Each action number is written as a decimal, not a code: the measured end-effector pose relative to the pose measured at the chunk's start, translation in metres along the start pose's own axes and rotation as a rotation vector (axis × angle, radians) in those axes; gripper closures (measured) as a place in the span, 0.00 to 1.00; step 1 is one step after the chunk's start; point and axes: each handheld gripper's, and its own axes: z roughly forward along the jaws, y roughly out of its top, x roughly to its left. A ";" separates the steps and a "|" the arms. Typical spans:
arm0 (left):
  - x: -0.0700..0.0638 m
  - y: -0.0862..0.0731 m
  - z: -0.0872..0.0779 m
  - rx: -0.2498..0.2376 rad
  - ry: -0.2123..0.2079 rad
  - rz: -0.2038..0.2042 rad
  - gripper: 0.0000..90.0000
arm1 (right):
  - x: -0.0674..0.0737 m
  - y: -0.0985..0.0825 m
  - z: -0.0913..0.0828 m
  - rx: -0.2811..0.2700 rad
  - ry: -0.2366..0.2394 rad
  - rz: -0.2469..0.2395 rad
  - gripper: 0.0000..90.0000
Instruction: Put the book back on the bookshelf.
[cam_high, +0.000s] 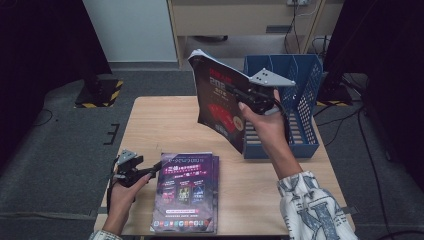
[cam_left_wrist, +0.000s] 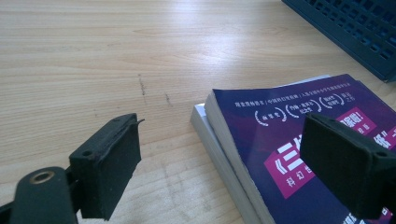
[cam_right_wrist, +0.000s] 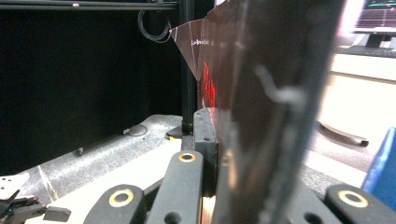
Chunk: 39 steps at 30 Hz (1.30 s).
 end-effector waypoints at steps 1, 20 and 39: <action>-0.001 0.000 0.000 0.001 -0.001 0.003 0.13 | -0.001 0.000 -0.002 -0.001 -0.005 0.003 0.97; 0.002 -0.002 -0.002 0.001 -0.004 -0.001 0.13 | -0.017 0.007 -0.028 -0.017 -0.054 0.021 0.97; -0.002 0.002 0.006 0.009 -0.008 0.018 0.13 | -0.027 0.014 -0.060 -0.010 -0.081 0.020 0.97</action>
